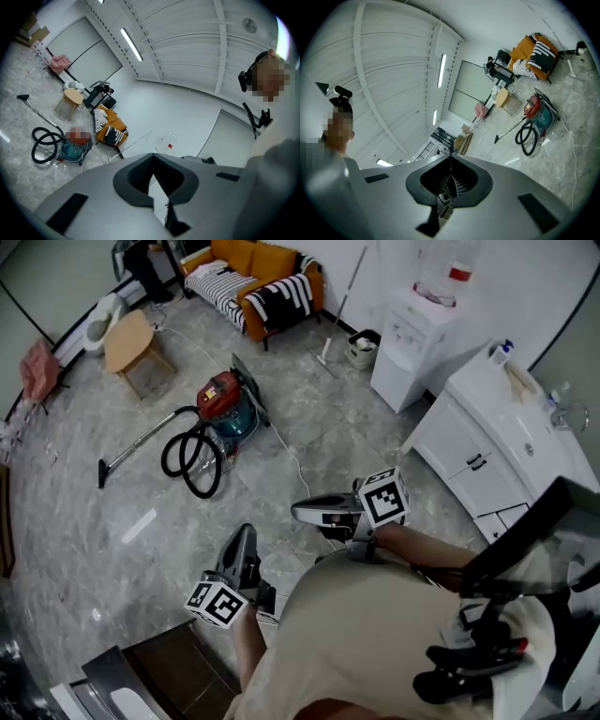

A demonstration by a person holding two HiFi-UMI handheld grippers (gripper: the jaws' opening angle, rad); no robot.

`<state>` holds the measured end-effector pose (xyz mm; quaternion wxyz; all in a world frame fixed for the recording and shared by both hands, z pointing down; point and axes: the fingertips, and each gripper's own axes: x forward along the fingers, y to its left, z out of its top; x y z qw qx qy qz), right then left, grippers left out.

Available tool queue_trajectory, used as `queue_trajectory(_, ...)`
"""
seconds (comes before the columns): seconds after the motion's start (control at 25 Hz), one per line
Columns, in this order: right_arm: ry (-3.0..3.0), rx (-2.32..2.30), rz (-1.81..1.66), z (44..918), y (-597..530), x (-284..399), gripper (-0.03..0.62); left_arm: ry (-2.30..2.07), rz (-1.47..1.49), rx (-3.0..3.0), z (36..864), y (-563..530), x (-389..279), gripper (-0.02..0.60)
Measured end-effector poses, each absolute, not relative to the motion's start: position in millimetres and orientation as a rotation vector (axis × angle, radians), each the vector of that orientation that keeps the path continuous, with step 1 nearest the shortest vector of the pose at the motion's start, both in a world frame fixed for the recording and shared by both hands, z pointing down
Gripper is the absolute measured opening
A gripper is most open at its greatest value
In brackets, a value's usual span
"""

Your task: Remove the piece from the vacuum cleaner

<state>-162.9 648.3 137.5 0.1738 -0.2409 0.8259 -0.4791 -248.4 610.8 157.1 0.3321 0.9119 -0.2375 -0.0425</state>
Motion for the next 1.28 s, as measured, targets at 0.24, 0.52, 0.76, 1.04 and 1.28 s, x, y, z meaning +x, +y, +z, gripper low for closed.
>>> queue_trajectory(0.24,2.331,-0.617,-1.391,147.6,638.2,-144.1,0.003,-0.692,-0.030,2.395,174.9,599.4,-230.5,0.002)
queue_trajectory(0.52,2.336,-0.473,-1.398,139.7,614.1,-134.9,0.003,-0.795,-0.010,2.391,168.6,589.6,-221.1,0.002)
queue_trajectory(0.76,2.348,-0.336,-1.352,128.9,594.9,-104.7,0.002,-0.821,0.050,2.399,162.4,572.5,-182.0,0.002)
queue_trajectory(1.04,2.331,-0.253,-1.297,127.7,570.5,-30.2,0.003,-0.841,0.167,2.467,154.8,545.0,-100.3,0.002)
queue_trajectory(1.28,2.340,-0.193,-1.263,126.9,557.9,23.7,0.003,-0.857,0.201,2.492,147.8,531.9,-44.7,0.002)
